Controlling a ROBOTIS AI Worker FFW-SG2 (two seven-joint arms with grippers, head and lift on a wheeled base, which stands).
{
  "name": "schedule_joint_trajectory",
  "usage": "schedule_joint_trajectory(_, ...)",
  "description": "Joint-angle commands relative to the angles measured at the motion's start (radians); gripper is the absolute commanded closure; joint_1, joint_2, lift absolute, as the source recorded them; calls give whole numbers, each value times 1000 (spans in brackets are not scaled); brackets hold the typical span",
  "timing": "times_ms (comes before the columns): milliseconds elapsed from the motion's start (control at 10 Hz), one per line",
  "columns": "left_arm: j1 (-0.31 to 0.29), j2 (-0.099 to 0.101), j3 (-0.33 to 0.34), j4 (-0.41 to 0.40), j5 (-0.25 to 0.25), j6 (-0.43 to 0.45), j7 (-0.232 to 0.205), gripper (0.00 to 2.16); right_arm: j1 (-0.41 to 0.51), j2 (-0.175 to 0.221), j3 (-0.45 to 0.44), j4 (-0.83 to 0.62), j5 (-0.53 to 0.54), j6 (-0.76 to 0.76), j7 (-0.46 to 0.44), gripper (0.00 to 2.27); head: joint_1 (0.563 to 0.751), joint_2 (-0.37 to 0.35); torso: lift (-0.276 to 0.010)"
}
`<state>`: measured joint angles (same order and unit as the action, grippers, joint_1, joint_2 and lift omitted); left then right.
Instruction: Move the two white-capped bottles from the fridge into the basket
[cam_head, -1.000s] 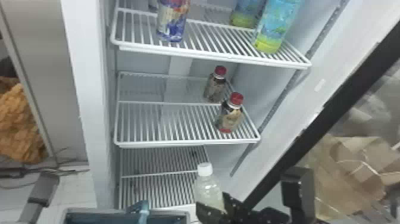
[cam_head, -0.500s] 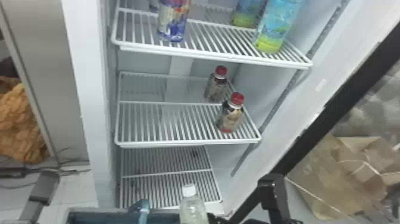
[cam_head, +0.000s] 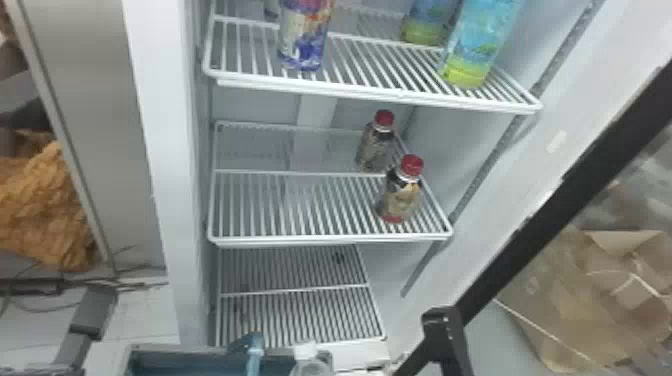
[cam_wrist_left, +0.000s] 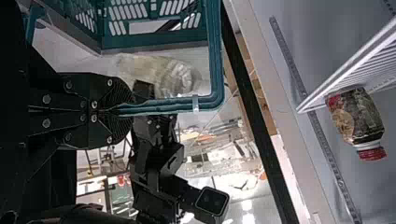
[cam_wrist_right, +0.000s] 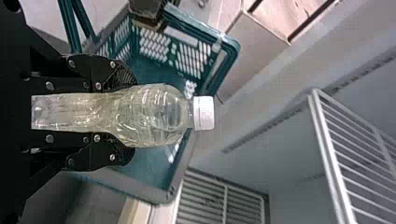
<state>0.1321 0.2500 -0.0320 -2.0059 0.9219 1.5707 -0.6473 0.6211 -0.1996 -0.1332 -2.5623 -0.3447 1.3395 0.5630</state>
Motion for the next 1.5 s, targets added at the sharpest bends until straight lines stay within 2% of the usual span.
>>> schedule_joint_trajectory(0,0,0,0,2,-1,1,0,1168,-20,-4,21,33,-18,13,5,923,695,-289,-260)
schedule_joint_trajectory(200,0,0,0,-3,-1,1,0,1170,-47,-12,41,87,-38,18,14,912,695,-254,-260)
schedule_joint_trajectory(400,0,0,-2,2,-1,1,0,1168,-47,-12,45,92,-32,-36,23,410,695,-239,-260)
schedule_joint_trajectory(600,3,0,4,-3,-1,1,0,1168,-47,-11,47,87,-18,-78,28,94,695,-228,-260)
schedule_joint_trajectory(800,3,0,4,-3,1,1,0,1168,-44,-7,47,72,6,-117,28,128,695,-223,-260)
schedule_joint_trajectory(1100,8,-1,8,2,1,1,0,1168,-10,19,8,-38,159,-225,8,136,695,-239,-260)
schedule_joint_trajectory(1400,13,-3,12,-3,3,1,-2,1170,27,45,-18,-107,241,-353,-35,144,695,-308,-260)
